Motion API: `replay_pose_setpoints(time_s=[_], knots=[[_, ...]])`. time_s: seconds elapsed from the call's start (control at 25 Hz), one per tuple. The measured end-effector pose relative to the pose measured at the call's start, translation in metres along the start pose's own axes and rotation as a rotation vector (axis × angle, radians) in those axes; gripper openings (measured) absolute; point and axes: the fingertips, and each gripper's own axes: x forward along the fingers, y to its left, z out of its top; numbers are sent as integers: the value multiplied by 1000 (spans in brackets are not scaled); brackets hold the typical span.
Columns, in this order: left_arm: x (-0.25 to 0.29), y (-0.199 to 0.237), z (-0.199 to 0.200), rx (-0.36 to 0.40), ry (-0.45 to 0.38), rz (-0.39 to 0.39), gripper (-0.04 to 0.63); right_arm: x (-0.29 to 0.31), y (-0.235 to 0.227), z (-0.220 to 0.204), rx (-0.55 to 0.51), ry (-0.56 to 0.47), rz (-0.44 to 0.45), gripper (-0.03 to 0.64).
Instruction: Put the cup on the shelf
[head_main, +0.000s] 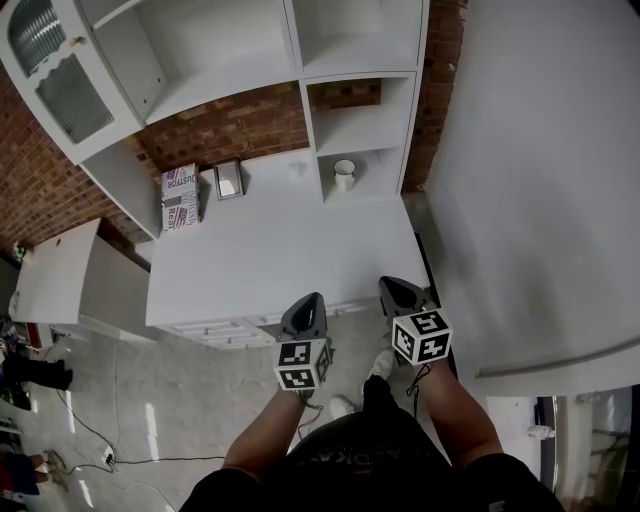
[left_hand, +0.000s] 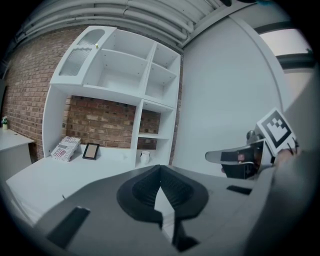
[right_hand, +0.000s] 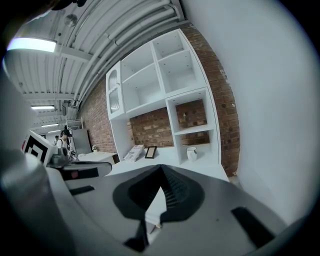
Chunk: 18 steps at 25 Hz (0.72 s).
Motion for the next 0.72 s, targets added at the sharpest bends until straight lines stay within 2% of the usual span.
replay_pose_setpoints(time_s=[0.72], knots=[[-5, -6, 2, -11, -7, 3, 5, -9, 0, 4, -10, 3, -2, 0]])
